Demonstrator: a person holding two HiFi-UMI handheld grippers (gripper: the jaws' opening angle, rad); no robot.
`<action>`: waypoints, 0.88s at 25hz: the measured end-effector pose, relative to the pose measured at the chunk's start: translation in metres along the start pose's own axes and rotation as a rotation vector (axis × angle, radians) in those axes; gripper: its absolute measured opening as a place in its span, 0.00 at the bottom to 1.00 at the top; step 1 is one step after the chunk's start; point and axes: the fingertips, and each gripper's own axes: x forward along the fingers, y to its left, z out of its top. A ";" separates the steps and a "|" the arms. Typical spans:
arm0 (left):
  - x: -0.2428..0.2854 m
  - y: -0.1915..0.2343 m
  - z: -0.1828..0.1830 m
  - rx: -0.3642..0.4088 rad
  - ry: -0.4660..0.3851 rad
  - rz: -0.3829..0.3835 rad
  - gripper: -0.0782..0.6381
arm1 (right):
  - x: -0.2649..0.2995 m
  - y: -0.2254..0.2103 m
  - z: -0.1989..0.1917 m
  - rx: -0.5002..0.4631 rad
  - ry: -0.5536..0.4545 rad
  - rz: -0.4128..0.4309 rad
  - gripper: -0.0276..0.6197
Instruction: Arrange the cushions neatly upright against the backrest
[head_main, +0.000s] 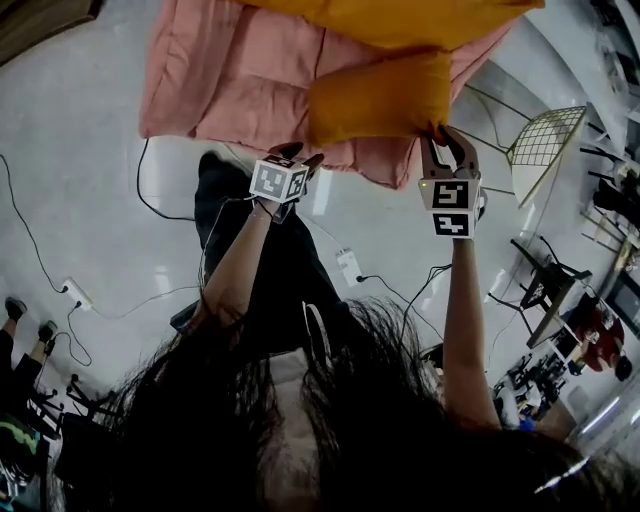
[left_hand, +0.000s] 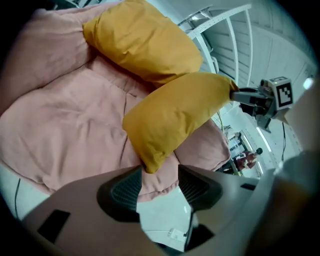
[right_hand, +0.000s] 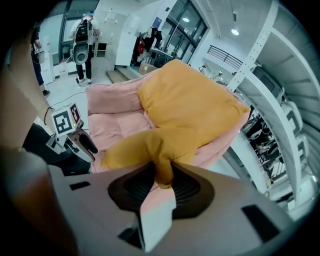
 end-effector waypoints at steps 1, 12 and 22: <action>0.005 0.004 -0.002 -0.031 -0.005 0.010 0.42 | 0.000 0.000 -0.001 0.004 -0.004 0.003 0.21; 0.049 0.008 -0.002 -0.099 0.063 0.050 0.36 | -0.002 -0.010 -0.009 0.108 -0.048 -0.006 0.20; -0.025 0.020 0.022 -0.098 0.053 -0.015 0.20 | 0.001 -0.012 -0.001 0.375 -0.058 -0.011 0.19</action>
